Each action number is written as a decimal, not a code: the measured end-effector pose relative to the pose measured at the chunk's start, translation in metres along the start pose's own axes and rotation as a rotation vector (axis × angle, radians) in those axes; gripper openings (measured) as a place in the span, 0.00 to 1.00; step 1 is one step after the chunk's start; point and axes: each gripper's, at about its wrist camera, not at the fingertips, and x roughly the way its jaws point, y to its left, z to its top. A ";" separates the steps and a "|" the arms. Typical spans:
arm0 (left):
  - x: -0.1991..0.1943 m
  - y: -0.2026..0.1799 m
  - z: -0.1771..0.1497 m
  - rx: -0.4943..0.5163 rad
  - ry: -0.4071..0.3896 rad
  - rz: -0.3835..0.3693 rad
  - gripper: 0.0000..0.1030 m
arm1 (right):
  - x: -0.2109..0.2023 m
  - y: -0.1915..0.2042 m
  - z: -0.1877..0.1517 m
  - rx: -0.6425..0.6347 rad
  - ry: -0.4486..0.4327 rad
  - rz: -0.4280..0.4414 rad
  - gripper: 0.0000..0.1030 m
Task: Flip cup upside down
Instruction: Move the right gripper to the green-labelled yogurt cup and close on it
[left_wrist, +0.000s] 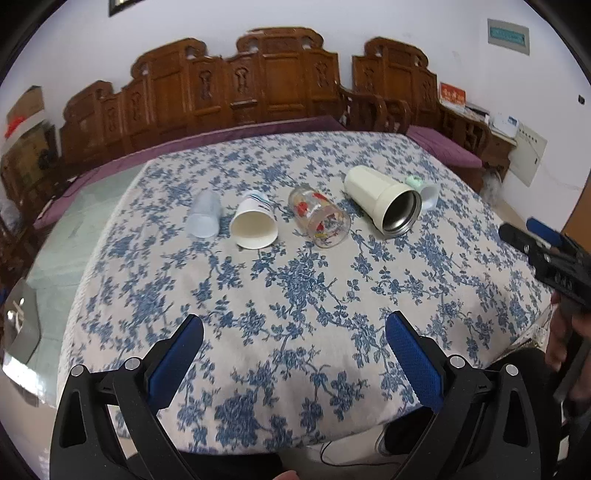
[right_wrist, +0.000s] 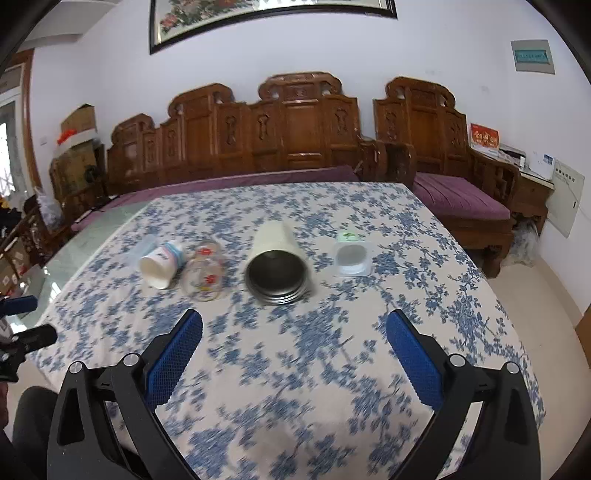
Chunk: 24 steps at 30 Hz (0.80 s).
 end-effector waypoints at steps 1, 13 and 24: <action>0.006 0.000 0.004 0.006 0.006 -0.008 0.92 | 0.006 -0.004 0.004 0.000 0.004 -0.005 0.97; 0.064 0.002 0.049 0.043 0.037 -0.062 0.92 | 0.097 -0.060 0.063 0.001 0.080 -0.068 0.94; 0.100 0.001 0.080 0.034 0.000 -0.128 0.92 | 0.208 -0.088 0.104 -0.003 0.242 -0.071 0.76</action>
